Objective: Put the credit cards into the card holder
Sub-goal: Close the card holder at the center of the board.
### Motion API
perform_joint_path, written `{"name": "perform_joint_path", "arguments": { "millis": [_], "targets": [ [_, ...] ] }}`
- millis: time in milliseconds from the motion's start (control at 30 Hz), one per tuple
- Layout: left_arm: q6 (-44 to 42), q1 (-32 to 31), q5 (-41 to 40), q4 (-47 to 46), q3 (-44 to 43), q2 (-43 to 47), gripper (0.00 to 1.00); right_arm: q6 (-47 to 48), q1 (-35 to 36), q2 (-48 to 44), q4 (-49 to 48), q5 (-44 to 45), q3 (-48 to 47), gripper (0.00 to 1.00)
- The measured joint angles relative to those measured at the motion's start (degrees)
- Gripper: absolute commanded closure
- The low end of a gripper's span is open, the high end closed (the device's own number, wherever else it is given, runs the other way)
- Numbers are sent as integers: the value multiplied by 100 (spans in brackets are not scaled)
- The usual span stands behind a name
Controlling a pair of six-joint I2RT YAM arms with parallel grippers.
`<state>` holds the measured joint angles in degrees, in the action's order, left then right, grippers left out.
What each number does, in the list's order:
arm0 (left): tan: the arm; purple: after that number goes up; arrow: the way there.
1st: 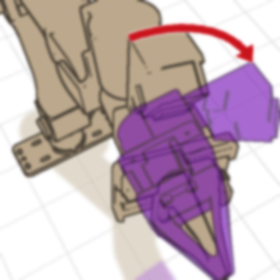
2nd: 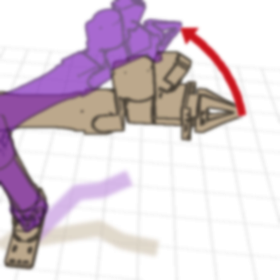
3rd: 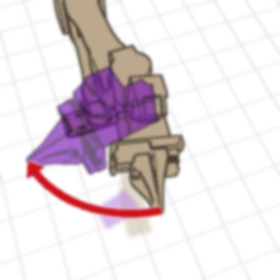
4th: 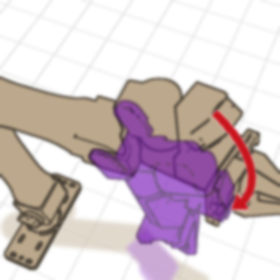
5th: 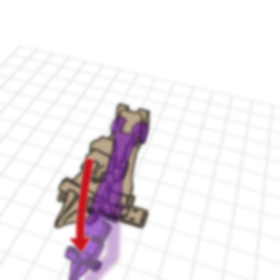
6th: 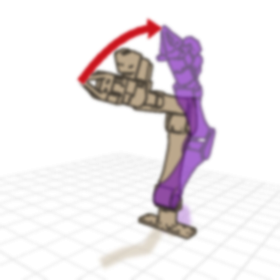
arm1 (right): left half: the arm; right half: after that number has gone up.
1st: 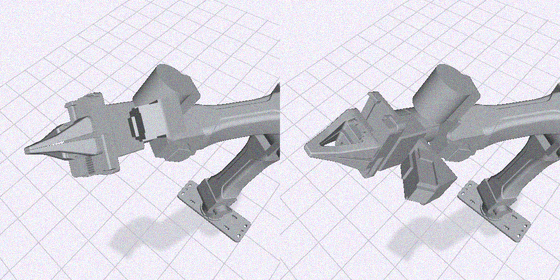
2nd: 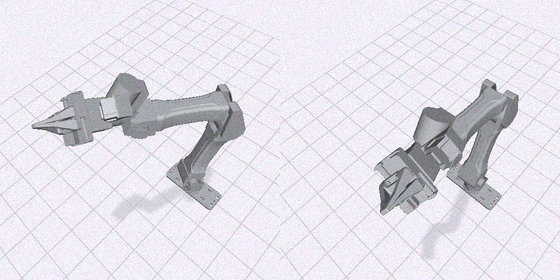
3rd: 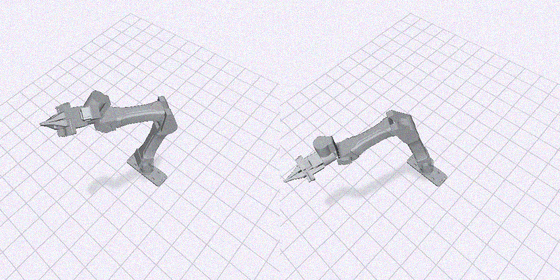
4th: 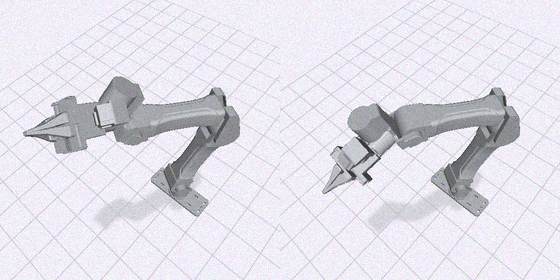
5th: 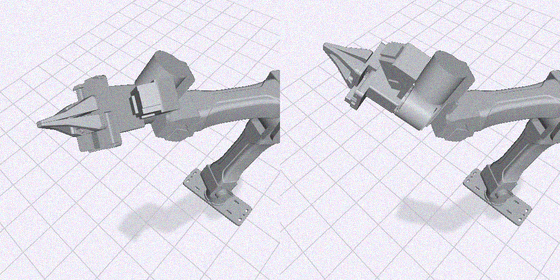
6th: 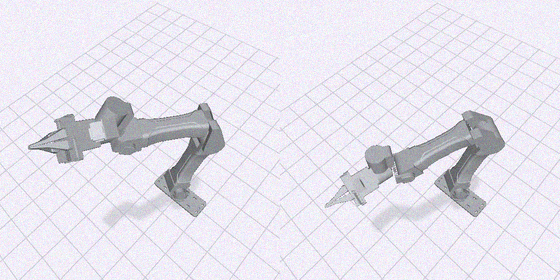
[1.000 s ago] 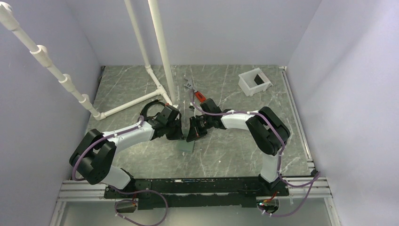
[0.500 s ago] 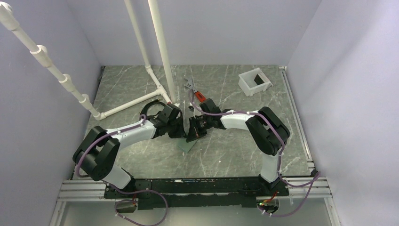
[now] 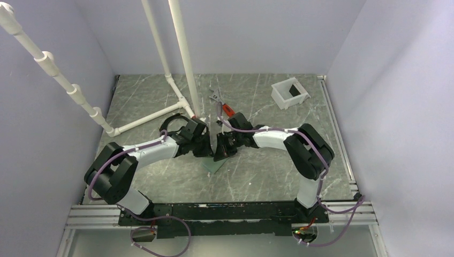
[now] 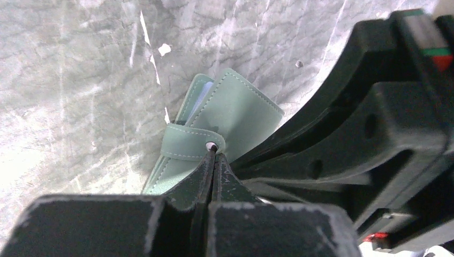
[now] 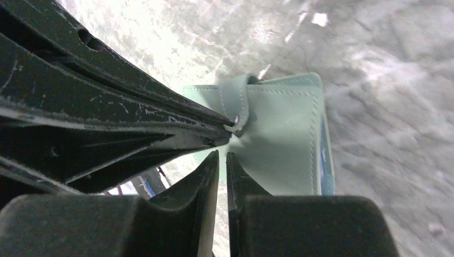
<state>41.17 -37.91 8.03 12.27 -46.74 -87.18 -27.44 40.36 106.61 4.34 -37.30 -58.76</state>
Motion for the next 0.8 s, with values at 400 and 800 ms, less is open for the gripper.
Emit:
{"name": "perform_joint_path", "arguments": {
  "millis": [400,800],
  "targets": [
    [2,-33,37,-2,2,0,100,4,-286,-643,243,619,476,73],
    [-170,-31,98,164,162,236,100,146,-310,-260,284,420,109,75]
  ]
}}
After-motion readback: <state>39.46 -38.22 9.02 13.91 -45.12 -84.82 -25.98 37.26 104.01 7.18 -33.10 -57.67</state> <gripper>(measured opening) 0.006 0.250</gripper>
